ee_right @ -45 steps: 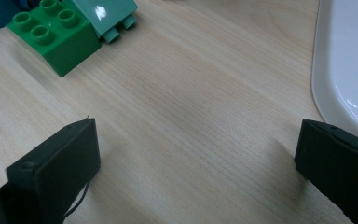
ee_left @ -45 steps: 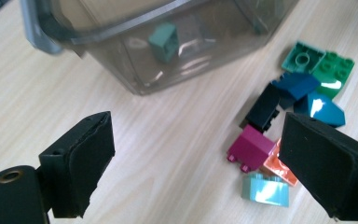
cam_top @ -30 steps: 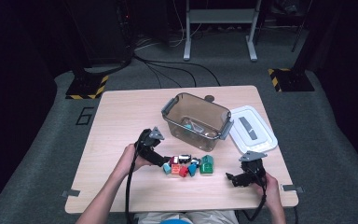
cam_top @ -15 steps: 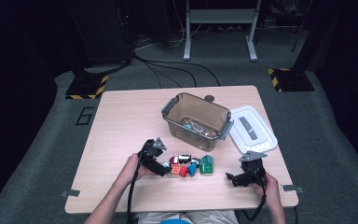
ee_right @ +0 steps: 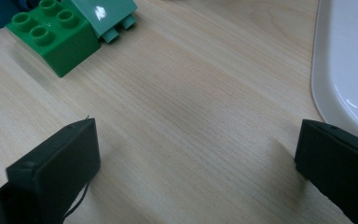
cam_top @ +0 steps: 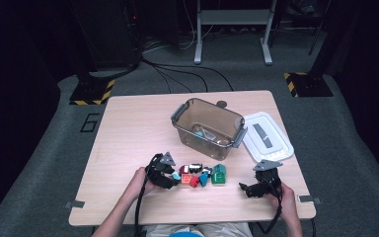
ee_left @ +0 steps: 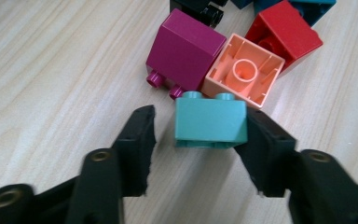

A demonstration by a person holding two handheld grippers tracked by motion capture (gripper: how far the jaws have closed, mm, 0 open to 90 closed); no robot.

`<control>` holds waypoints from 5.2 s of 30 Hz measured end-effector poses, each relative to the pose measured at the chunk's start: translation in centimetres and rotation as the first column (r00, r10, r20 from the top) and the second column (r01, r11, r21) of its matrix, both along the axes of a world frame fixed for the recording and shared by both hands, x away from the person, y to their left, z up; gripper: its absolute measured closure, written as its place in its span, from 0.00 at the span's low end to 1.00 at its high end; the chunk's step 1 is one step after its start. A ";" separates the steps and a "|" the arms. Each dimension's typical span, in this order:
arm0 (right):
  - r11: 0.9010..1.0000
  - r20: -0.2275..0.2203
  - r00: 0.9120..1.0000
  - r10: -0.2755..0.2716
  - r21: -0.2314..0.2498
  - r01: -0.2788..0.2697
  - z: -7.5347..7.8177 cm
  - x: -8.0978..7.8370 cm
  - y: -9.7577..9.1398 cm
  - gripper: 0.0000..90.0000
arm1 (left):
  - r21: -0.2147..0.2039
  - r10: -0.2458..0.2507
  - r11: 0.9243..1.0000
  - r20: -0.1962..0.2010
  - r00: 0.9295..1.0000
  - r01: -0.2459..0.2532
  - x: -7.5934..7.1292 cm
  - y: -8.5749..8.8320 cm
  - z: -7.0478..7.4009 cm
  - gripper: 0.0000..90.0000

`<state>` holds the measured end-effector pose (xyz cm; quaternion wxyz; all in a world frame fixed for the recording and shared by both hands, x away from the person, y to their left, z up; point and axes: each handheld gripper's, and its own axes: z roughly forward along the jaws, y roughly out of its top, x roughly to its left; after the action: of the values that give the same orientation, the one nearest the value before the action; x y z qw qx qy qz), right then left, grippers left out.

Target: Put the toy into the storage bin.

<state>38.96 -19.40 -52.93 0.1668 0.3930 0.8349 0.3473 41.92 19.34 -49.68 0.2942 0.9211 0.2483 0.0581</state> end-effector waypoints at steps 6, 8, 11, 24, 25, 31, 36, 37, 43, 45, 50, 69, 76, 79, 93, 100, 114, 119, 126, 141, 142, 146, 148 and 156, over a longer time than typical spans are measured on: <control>1.000 -0.001 1.000 0.000 0.000 0.000 0.0 0.0 0.0 0.00 | -0.014 -0.004 1.000 0.015 1.000 0.004 -0.2 0.3 0.1 0.65; 1.000 0.000 1.000 0.000 0.000 0.000 0.0 0.0 0.0 0.00 | -0.017 0.002 1.000 0.022 1.000 -0.002 -0.3 0.4 0.3 0.65; 1.000 0.000 1.000 0.000 0.000 0.000 0.0 0.0 0.0 0.00 | -0.024 0.005 1.000 0.028 1.000 -0.004 -0.3 0.8 0.7 0.65; 1.000 0.000 1.000 0.000 0.000 0.000 0.0 0.0 0.0 0.00 | -0.043 0.054 0.998 0.089 0.995 -0.051 0.2 2.9 4.7 0.65; 1.000 0.000 1.000 0.000 0.000 0.000 0.0 0.0 0.0 0.00 | -0.042 0.059 0.998 0.096 0.994 -0.055 0.3 3.0 5.1 0.65; 1.000 0.000 1.000 0.000 0.000 0.000 0.0 0.0 0.0 0.00 | -0.040 0.060 0.998 0.116 0.991 -0.055 0.6 3.5 6.8 0.65; 1.000 0.000 1.000 0.000 0.000 0.000 0.0 0.0 0.0 0.00 | -0.030 0.062 0.998 0.137 0.989 -0.058 0.9 3.7 8.0 0.65; 1.000 0.000 1.000 0.000 0.000 0.000 0.0 0.0 0.0 0.00 | -0.033 0.063 0.998 0.137 0.989 -0.059 1.0 3.7 8.2 0.65; 1.000 0.000 1.000 0.000 0.000 0.000 0.0 0.0 0.0 0.00 | -0.029 0.058 0.998 0.156 0.986 -0.054 1.7 3.4 9.7 0.65; 1.000 0.000 1.000 0.000 0.000 0.000 0.0 0.0 0.0 0.00 | -0.029 0.058 0.998 0.159 0.985 -0.055 1.9 3.2 10.2 0.65; 1.000 0.001 1.000 -0.002 0.000 0.002 0.0 0.0 0.0 0.00 | -0.024 0.054 0.998 0.174 0.983 -0.051 2.5 2.8 11.1 0.65; 1.000 0.000 1.000 -0.002 0.000 0.002 0.0 0.0 0.0 0.00 | 0.011 0.025 1.000 0.215 0.976 -0.028 5.1 0.6 14.9 0.65; 1.000 -0.001 1.000 -0.003 0.002 0.003 0.0 0.0 0.1 0.00 | 0.019 0.026 0.999 0.227 0.973 -0.031 6.4 -0.2 16.2 0.65; 1.000 -0.001 1.000 -0.003 0.002 0.003 0.0 0.0 0.0 0.00 | 0.021 0.027 0.999 0.230 0.973 -0.033 7.1 -0.7 16.7 0.65; 1.000 0.000 1.000 -0.002 0.002 0.002 0.0 0.0 0.0 0.00 | 0.053 0.004 0.998 0.222 0.975 -0.016 9.8 -3.9 17.8 0.65; 1.000 0.000 1.000 -0.002 0.000 0.002 0.0 0.0 0.0 0.00 | 0.078 -0.005 0.997 0.207 0.978 -0.012 11.2 -5.1 17.6 0.65; 1.000 0.001 1.000 -0.008 0.003 0.008 0.0 0.0 0.1 0.00 | 0.084 0.012 0.996 0.156 0.988 -0.025 14.0 -7.1 16.5 0.65; 1.000 0.000 1.000 -0.005 0.003 0.005 0.0 0.0 0.1 0.00 | 0.088 0.026 0.995 0.132 0.991 -0.038 15.0 -7.7 15.6 0.65; 1.000 0.000 1.000 -0.005 0.003 0.005 0.0 0.0 0.1 0.00 | 0.107 0.033 0.993 0.087 0.996 -0.043 16.2 -8.5 14.1 0.65; 1.000 -0.005 1.000 -0.002 0.002 0.002 0.0 0.0 0.1 0.00 | 0.085 0.053 0.995 0.041 0.998 -0.056 16.6 -8.8 13.4 0.42; 1.000 -0.004 1.000 -0.003 0.002 0.003 0.0 0.0 0.1 0.00 | 0.079 0.056 0.995 0.047 0.997 -0.059 16.5 -8.7 13.5 0.40; 1.000 -0.001 1.000 -0.005 0.001 0.005 0.0 0.0 0.1 0.00 | 0.067 0.057 0.996 0.072 0.996 -0.062 15.6 -7.9 14.1 0.34; 1.000 -0.002 1.000 -0.003 0.002 0.003 0.0 0.0 0.1 0.00 | 0.056 0.055 0.997 0.084 0.995 -0.060 15.0 -7.5 14.3 0.31; 1.000 -0.002 1.000 0.000 0.000 0.000 0.0 0.0 0.0 0.00 | 0.028 0.040 0.999 0.121 0.992 -0.043 11.9 -6.0 15.3 0.25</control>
<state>38.95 -19.36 -52.91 0.1658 0.3934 0.8351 0.3469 53.82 13.29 -34.40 0.2933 0.9149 0.2483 0.1237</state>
